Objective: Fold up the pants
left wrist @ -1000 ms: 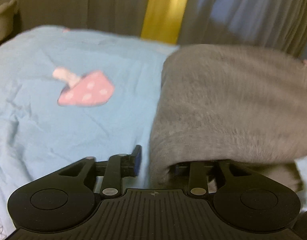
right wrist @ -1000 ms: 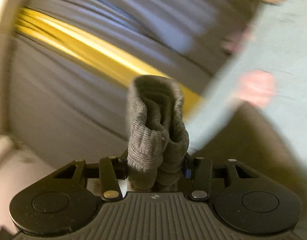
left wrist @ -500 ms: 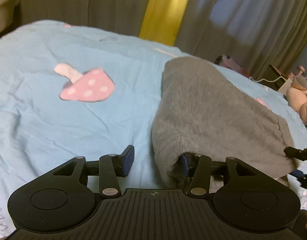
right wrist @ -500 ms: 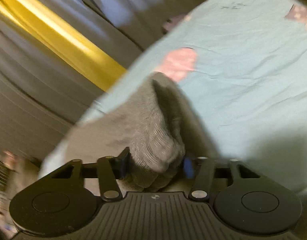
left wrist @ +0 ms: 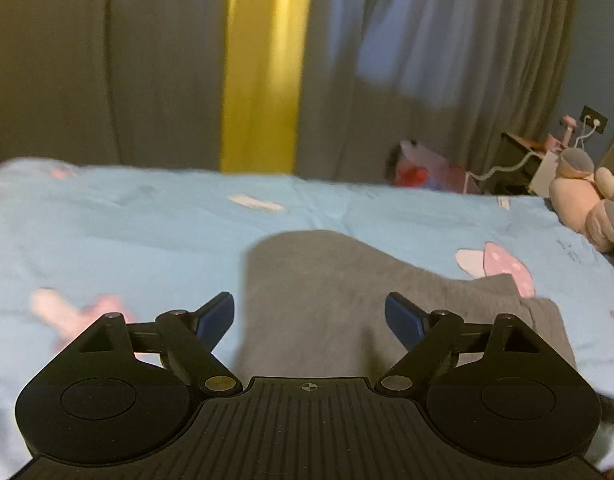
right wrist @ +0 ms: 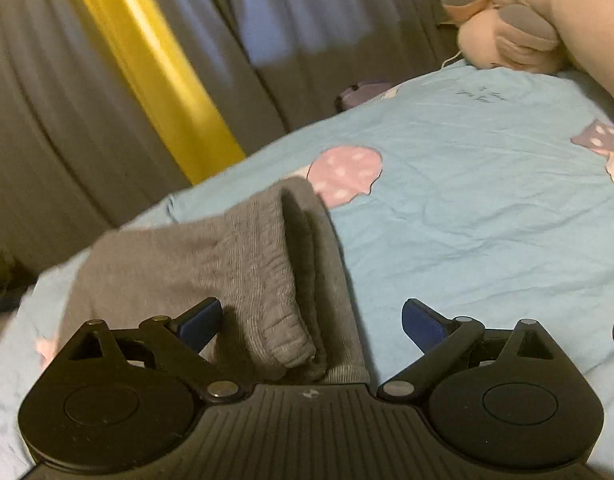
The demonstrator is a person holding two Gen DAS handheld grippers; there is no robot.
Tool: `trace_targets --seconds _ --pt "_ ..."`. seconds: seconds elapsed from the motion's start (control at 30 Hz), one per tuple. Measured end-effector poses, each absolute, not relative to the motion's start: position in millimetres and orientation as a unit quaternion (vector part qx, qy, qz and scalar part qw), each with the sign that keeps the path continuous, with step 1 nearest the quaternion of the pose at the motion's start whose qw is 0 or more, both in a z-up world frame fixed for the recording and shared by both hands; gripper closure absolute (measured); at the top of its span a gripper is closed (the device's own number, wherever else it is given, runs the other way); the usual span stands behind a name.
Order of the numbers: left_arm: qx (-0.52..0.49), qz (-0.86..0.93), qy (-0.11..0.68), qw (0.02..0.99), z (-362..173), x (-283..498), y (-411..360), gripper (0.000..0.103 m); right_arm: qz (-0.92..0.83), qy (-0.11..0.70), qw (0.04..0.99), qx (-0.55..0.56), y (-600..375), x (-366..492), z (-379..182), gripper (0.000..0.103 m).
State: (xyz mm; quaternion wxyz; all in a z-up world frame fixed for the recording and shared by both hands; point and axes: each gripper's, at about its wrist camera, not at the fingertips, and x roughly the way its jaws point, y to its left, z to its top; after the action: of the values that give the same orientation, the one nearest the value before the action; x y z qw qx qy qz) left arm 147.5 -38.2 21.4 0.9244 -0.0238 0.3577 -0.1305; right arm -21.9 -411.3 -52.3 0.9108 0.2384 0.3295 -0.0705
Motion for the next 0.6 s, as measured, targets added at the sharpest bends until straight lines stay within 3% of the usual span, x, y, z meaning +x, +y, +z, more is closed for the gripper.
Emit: trace_targets --seconds 0.07,0.13,0.23,0.33,0.47,0.6 --pt "0.016 -0.074 0.392 0.917 -13.1 182.4 -54.8 0.017 -0.066 0.333 0.905 0.255 -415.6 -18.5 -58.6 0.004" --pt "0.041 -0.044 0.429 0.901 -47.3 207.7 -58.4 0.000 -0.055 0.336 0.899 0.277 -421.0 -18.2 -63.8 0.004" --pt "-0.027 -0.021 0.418 0.908 -43.4 219.4 -47.8 0.000 -0.049 0.340 0.894 0.287 -421.8 -22.9 -63.6 0.004" --pt "-0.071 -0.044 0.371 0.925 -10.0 205.3 -49.4 0.009 -0.046 0.336 0.890 0.305 -426.2 -23.9 -65.1 0.004" --pt "0.025 -0.137 0.369 0.919 2.2 199.5 -94.0 0.008 -0.041 0.341 0.881 0.325 -429.2 -14.4 -71.5 0.004" --pt "0.122 -0.110 0.388 0.907 -45.9 209.2 -145.3 0.004 -0.039 0.340 0.881 0.327 -428.5 -14.9 -72.5 0.004"
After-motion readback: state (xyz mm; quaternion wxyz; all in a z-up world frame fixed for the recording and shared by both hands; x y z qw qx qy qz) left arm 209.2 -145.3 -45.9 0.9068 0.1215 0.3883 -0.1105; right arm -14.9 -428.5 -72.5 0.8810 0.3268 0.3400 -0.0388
